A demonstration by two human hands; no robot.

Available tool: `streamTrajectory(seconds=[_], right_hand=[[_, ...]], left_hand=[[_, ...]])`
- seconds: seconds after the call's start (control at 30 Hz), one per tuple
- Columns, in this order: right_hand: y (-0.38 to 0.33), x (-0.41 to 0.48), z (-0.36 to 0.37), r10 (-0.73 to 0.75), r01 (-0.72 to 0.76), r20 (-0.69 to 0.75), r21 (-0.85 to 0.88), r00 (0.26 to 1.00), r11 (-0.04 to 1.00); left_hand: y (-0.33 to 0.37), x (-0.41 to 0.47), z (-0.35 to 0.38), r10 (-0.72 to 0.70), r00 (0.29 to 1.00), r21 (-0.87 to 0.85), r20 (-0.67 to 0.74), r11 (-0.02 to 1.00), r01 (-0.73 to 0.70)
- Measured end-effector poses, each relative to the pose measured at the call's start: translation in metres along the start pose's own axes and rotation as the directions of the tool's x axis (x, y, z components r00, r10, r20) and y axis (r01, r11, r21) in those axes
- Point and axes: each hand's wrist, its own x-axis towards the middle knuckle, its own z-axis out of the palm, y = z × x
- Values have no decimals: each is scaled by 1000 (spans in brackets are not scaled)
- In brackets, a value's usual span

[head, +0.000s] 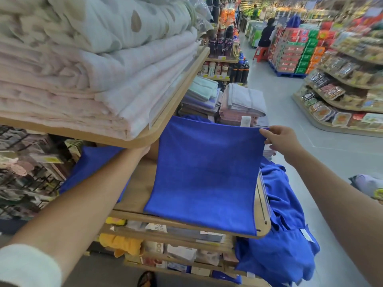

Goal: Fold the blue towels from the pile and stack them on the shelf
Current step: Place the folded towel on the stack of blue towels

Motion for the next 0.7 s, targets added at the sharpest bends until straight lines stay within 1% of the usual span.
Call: streamTrajectory(seconds=[0.13, 0.23, 0.27, 0.33, 0.43, 0.5, 0.6, 0.67, 0.7], right_hand=[[19, -4, 9, 3, -3, -4, -25, 1000, 1000], [35, -15, 10, -1, 2, 20, -31, 1000, 1000], [39, -19, 8, -30, 31, 27, -37, 999, 999], [44, -33, 3, -93, 95, 43, -50, 995, 994], [48, -64, -4, -200, 205, 80, -60, 976, 977], [56, -89, -7, -263, 274, 109, -104, 959, 956], [77, -130, -6, -326, 348, 157, -137, 932, 928], [95, -152, -3, -356, 390, 201, -173, 913, 904], [105, -161, -1, -370, 419, 234, -219, 899, 881]], left_hand=[[-11, 4, -1, 26, 999, 25, 18, 999, -26], [-22, 0, -7, 36, 998, 135, 54, 990, -43], [-26, -3, -10, 25, 997, 171, 74, 984, -38], [-34, -8, -21, 14, 996, 188, 92, 982, -31], [-45, -24, -40, 69, 996, 134, 53, 988, -76], [-54, -42, -50, 117, 991, 124, 61, 985, -123], [-73, -69, -63, 165, 980, 190, 113, 964, -185], [-91, -86, -73, 166, 974, 265, 156, 942, -203], [-103, -93, -77, 147, 974, 309, 172, 931, -195]])
